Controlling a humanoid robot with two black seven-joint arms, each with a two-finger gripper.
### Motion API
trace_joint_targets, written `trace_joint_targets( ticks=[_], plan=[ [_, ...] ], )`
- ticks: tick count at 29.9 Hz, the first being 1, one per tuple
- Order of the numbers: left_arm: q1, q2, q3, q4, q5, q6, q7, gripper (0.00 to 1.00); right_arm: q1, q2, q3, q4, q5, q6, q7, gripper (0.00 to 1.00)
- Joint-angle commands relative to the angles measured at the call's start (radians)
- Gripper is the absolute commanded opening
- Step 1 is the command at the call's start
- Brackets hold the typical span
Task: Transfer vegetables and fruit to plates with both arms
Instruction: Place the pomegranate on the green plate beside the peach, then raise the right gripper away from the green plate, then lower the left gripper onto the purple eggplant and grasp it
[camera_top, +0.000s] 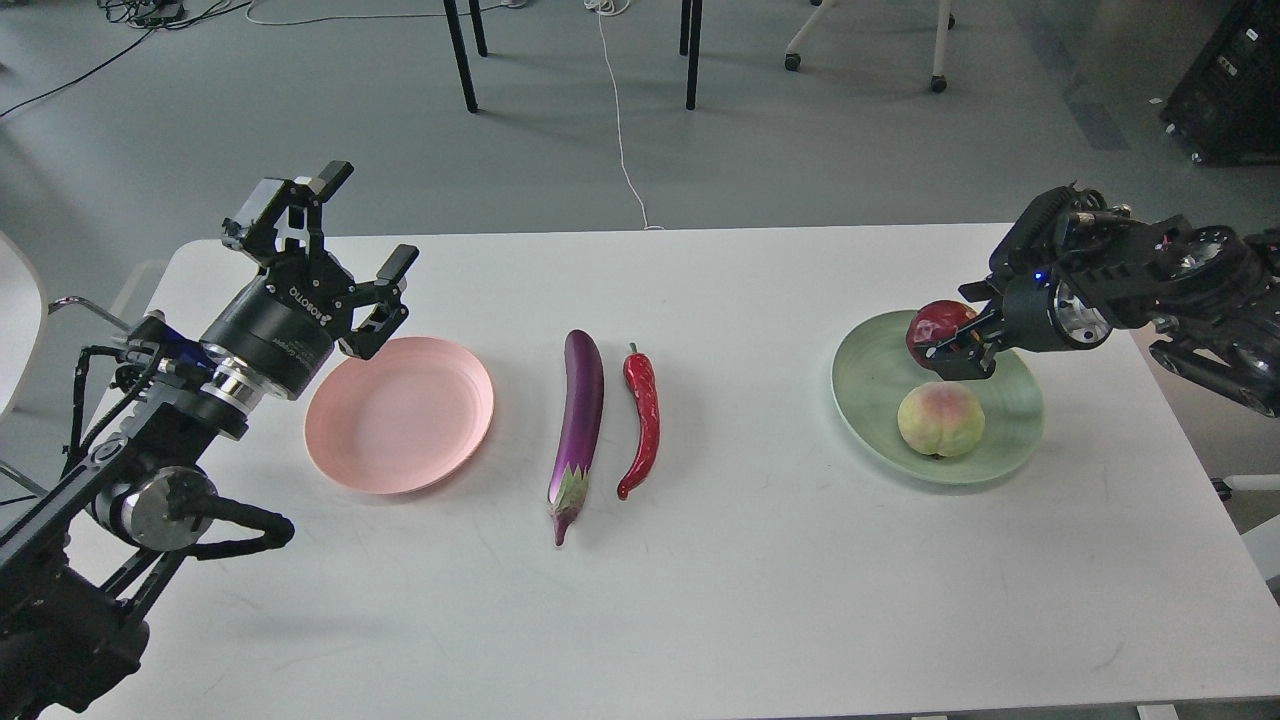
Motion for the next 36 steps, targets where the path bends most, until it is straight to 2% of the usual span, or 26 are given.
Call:
trace_joint_targets(
  ticks=[1,5,13,16,20,21,26,30,33,36],
  plan=[
    [-0.006,0.015,0.001,0.0,0.014,0.007,-0.001,0.99,0.004,-0.024,0.099,0.007,0.009,0.003,0.0,0.96],
    [-0.027,0.043,0.003,-0.014,0.118,0.004,0.001,0.99,-0.029,-0.087,0.334,0.01,0.142,0.006,0.0,0.97],
    [-0.043,0.06,0.038,-0.086,0.472,-0.002,0.006,0.99,-0.314,-0.09,0.67,0.022,0.813,0.032,0.0,0.98],
    [-0.069,0.06,0.093,-0.112,0.664,-0.002,0.009,0.99,-0.396,-0.093,0.791,0.067,1.112,0.162,0.0,0.98],
    [-0.159,0.063,0.221,-0.115,0.952,-0.001,0.01,0.99,-0.518,-0.142,0.958,0.096,1.414,0.454,0.0,0.98],
    [-0.193,0.061,0.254,-0.115,1.016,-0.001,0.013,0.99,-0.547,-0.151,0.992,0.099,1.446,0.513,0.0,0.98],
    [-0.384,0.063,0.463,-0.075,1.193,-0.01,0.022,0.99,-0.646,-0.157,1.072,0.09,1.485,0.513,0.0,0.98],
    [-0.601,0.046,0.68,0.073,1.217,-0.069,0.099,0.99,-0.663,-0.185,1.081,0.098,1.486,0.513,0.0,0.98],
    [-0.705,-0.024,0.814,0.211,1.21,-0.102,0.108,0.99,-0.666,-0.192,1.081,0.098,1.492,0.513,0.0,0.98],
    [-0.745,-0.075,0.87,0.299,1.203,-0.114,0.116,0.99,-0.666,-0.208,1.081,0.099,1.492,0.513,0.0,0.98]
  ],
)
